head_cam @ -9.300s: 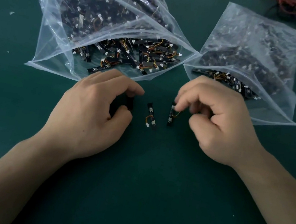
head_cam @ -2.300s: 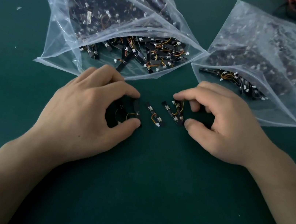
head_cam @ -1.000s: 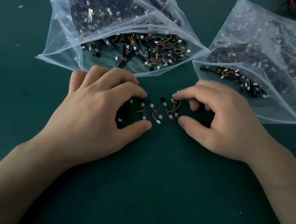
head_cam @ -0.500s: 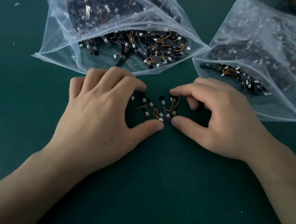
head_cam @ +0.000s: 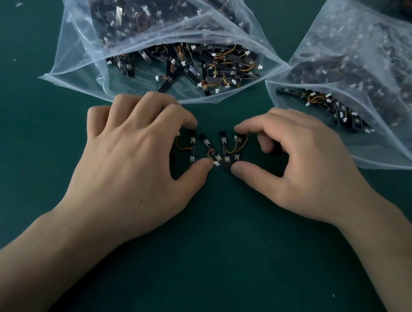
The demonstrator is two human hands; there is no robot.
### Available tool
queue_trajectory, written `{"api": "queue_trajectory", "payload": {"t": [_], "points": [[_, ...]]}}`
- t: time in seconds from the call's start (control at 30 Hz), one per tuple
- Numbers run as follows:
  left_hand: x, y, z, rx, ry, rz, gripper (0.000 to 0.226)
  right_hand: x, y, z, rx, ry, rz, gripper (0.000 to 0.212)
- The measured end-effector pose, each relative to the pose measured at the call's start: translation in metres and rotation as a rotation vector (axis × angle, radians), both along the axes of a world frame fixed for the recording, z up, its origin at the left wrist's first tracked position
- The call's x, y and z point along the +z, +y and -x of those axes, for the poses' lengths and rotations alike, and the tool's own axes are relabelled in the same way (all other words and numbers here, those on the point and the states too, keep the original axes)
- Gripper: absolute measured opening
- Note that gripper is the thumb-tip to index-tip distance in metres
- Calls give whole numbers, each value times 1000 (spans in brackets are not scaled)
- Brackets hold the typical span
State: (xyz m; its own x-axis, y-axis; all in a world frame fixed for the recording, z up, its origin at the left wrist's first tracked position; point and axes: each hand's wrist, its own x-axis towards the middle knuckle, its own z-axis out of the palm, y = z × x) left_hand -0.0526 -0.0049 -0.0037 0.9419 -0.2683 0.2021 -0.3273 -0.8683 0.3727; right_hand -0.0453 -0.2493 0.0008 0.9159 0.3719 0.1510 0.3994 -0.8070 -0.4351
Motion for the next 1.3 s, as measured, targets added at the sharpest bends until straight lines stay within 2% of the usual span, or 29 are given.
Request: {"api": "queue_trajectory", "payload": {"t": [0.13,0.3,0.67,1.0,1.3], "points": [[5,-2,2,-27,36,33,54,-1,0,-1,6,-5,-3,49],[3,-6,-1,-26,55,-34,62,-1,0,-1,8,-6,-13,49],[-4,-6,-2,-5,40,28,43,0,-1,-1,11,15,-18,48],[-3,-2,-1,-60,86,8,45,1,-2,0,3,46,-30,45],[-5,-2,-2,-56,52,4,45,1,-2,1,-1,55,-37,46]]}}
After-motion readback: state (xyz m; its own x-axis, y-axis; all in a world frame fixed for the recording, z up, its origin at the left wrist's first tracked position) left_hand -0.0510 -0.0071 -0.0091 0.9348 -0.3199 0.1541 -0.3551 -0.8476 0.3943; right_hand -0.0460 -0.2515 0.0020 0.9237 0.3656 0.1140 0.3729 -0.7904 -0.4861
